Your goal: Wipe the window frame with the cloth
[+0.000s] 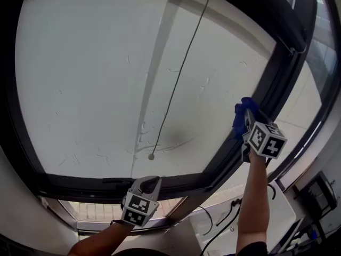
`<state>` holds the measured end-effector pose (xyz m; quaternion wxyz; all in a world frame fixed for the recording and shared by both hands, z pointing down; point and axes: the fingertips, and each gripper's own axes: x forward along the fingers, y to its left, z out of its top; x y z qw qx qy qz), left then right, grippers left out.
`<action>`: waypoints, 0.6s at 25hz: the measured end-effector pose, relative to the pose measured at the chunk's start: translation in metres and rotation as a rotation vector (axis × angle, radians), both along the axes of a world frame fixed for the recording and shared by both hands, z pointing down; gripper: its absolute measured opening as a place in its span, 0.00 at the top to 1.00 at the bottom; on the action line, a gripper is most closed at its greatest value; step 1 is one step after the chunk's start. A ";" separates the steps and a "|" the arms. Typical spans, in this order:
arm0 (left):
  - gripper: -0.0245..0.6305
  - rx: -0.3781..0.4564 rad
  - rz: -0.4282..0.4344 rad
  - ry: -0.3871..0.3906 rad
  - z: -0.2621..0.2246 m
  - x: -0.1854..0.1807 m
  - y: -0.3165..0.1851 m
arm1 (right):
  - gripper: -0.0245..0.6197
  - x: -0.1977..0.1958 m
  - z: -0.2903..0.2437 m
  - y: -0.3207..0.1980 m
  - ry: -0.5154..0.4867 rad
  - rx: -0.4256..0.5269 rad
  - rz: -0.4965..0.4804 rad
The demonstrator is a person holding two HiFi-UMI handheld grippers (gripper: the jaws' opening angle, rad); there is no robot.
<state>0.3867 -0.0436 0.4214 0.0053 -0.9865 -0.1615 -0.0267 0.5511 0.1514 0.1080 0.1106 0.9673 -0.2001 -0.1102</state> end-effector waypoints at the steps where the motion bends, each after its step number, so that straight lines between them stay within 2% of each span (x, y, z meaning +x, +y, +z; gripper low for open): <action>1: 0.97 0.002 0.000 0.003 -0.002 0.002 0.000 | 0.81 0.000 -0.015 0.004 0.030 -0.005 0.011; 4: 0.97 0.009 0.009 0.024 -0.010 0.010 0.003 | 0.81 -0.003 -0.066 0.017 0.138 -0.010 0.044; 7: 0.97 -0.008 0.013 0.010 -0.009 0.012 0.001 | 0.81 -0.008 -0.109 0.020 0.236 0.005 0.050; 11: 0.97 -0.012 0.071 0.045 -0.025 0.016 0.019 | 0.81 -0.013 -0.156 0.031 0.338 0.020 0.081; 15: 0.97 0.010 0.081 0.080 -0.042 0.024 0.017 | 0.81 -0.009 -0.181 0.030 0.421 -0.054 0.161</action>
